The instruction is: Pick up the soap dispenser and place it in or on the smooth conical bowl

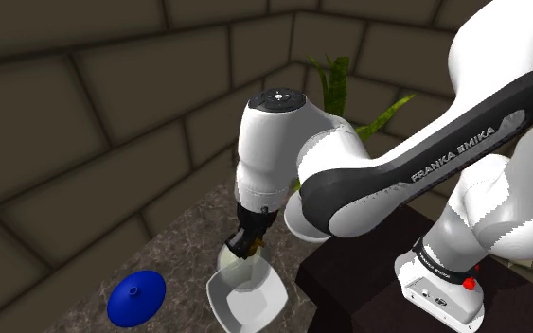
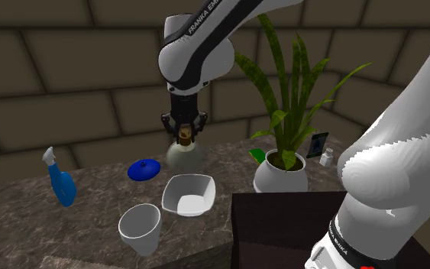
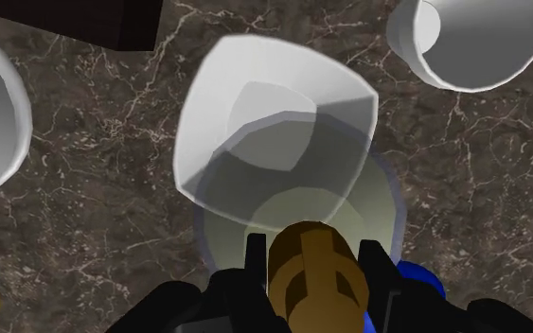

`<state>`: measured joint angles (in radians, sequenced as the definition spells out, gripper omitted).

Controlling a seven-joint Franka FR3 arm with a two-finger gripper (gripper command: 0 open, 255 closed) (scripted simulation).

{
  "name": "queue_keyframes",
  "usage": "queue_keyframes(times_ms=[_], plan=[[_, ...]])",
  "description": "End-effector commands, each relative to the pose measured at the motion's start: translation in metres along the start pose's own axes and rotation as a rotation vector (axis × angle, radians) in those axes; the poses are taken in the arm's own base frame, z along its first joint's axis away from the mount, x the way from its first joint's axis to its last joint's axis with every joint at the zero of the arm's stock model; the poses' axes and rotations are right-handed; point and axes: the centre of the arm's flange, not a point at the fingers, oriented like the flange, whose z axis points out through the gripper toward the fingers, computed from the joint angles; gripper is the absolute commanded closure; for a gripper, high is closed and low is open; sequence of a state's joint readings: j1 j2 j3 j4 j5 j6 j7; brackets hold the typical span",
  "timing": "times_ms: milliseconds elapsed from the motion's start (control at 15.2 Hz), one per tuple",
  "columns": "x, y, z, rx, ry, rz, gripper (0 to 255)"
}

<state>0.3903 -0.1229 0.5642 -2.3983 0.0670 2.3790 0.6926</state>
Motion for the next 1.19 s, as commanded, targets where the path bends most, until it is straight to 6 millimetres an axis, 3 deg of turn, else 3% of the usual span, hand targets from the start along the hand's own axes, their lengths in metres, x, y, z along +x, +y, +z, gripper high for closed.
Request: queue_keyframes(times_ms=[0, 1122], plan=[[-0.001, 0.000, 0.010, 0.001, 0.001, 0.000, 255], [-0.008, 0.004, 0.099, 0.001, 0.001, 0.000, 255]])
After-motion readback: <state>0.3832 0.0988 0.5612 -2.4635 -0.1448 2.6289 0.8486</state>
